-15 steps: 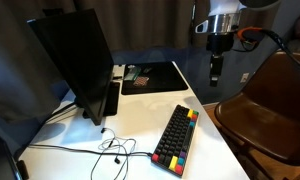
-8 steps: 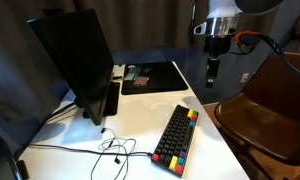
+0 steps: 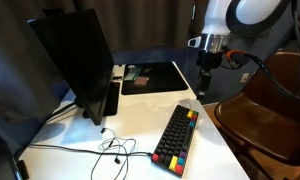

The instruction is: Press the button to the far right in the second row

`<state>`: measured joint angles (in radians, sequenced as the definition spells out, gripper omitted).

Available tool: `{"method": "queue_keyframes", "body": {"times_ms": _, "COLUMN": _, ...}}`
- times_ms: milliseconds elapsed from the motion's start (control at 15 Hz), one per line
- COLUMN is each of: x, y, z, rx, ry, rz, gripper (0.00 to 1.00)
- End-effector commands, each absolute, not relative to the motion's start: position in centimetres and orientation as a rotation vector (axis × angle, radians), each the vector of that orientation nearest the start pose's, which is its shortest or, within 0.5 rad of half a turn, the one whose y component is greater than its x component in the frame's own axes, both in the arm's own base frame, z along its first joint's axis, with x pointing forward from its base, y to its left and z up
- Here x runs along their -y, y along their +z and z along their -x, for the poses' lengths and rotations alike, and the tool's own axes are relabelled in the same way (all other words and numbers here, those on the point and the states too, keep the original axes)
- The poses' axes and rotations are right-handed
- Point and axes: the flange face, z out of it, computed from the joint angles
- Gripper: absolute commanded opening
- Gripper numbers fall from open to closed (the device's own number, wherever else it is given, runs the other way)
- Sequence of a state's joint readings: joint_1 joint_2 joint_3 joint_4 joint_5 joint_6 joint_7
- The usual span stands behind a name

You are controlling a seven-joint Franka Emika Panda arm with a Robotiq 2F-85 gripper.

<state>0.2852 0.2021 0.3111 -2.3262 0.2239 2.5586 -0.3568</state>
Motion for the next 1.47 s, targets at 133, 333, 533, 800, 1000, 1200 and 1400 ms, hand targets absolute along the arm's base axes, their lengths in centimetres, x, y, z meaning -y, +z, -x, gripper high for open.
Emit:
{"method": "queue_keyframes", "body": {"times_ms": 133, "x": -30.6, "y": 23.4, "z": -43.2, "rx": 1.119, "ry": -0.054, "rz": 2.679, "gripper": 0.55}}
{"method": "queue_keyframes", "body": {"times_ms": 333, "x": -30.9, "y": 22.5, "z": -43.3, "rx": 1.122, "ry": -0.091, "rz": 2.666, "gripper": 0.34}}
{"method": "queue_keyframes", "body": {"times_ms": 533, "x": -31.1, "y": 21.8, "z": -43.6, "rx": 1.123, "ry": -0.151, "rz": 2.663, "gripper": 0.12}}
{"method": "queue_keyframes", "body": {"times_ms": 800, "x": -31.6, "y": 21.1, "z": -43.8, "rx": 1.115, "ry": -0.206, "rz": 2.656, "gripper": 0.00}}
{"method": "queue_keyframes", "body": {"times_ms": 1000, "x": -31.9, "y": 20.4, "z": -43.8, "rx": 1.112, "ry": -0.226, "rz": 2.650, "gripper": 0.00}}
{"method": "queue_keyframes", "body": {"times_ms": 1200, "x": -32.0, "y": 20.0, "z": -43.9, "rx": 1.115, "ry": -0.256, "rz": 2.644, "gripper": 0.00}}
{"method": "queue_keyframes", "body": {"times_ms": 1400, "x": -32.0, "y": 19.5, "z": -44.1, "rx": 1.129, "ry": -0.281, "rz": 2.643, "gripper": 0.00}}
